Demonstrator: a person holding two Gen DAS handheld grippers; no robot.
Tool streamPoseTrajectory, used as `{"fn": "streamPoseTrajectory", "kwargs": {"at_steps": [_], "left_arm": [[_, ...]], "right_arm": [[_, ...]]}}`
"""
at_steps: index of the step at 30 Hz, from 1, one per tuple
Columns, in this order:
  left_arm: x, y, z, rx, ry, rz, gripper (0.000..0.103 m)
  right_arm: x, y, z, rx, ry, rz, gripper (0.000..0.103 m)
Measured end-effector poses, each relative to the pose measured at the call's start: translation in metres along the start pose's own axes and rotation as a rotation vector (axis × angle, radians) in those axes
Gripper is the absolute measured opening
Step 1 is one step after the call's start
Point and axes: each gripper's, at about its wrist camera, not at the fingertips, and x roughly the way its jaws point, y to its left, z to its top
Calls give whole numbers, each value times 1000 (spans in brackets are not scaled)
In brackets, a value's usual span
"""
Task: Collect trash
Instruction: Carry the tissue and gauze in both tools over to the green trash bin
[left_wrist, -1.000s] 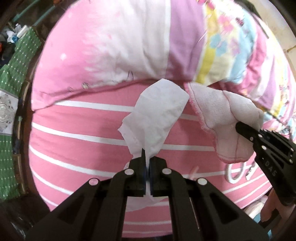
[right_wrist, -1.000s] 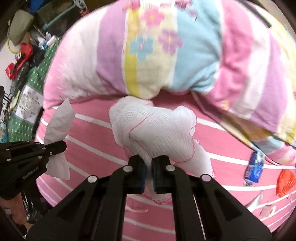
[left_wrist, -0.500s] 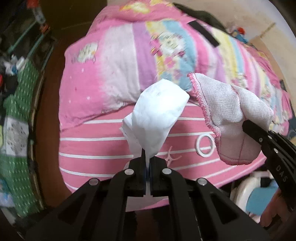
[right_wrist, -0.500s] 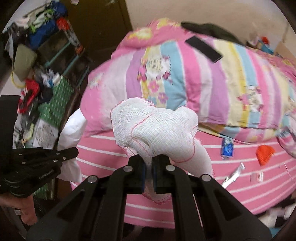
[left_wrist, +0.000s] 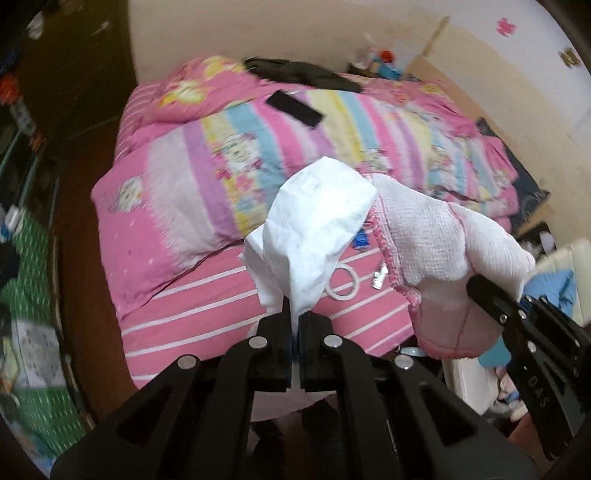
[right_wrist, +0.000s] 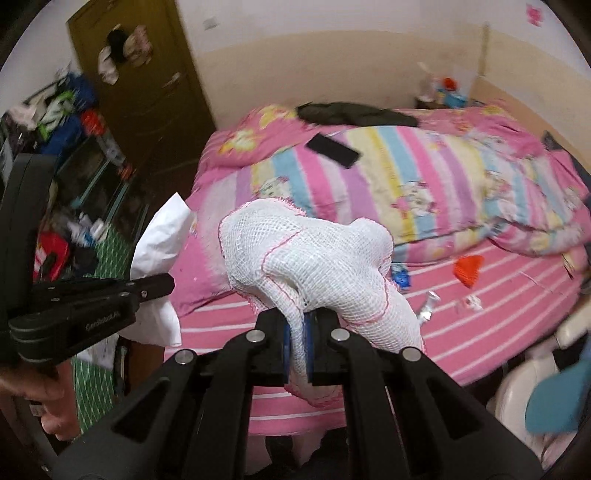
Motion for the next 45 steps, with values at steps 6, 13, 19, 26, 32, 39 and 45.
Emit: {"fn": "streamPoseTrajectory", "kwargs": {"at_steps": [6, 13, 19, 26, 32, 39, 45], "left_arm": [[-19, -59, -9, 118, -26, -86, 2], [-29, -134, -27, 261, -42, -171, 2], [-30, -204, -38, 375, -50, -230, 2], [-21, -291, -51, 491, -44, -284, 2], [-12, -367, -56, 566, -35, -305, 2], [3, -456, -63, 643, -9, -323, 2], [17, -536, -72, 710, 9, -342, 2]], "right_arm": [[-58, -27, -23, 57, -61, -96, 6], [-110, -77, -54, 154, -108, -217, 6], [-149, -128, -83, 248, -141, -298, 6], [-185, -189, -106, 316, -175, -367, 6], [-209, -254, -118, 386, -191, -402, 6], [-233, -342, -129, 456, -195, -438, 6], [-247, -410, -144, 521, -191, -466, 6]]}}
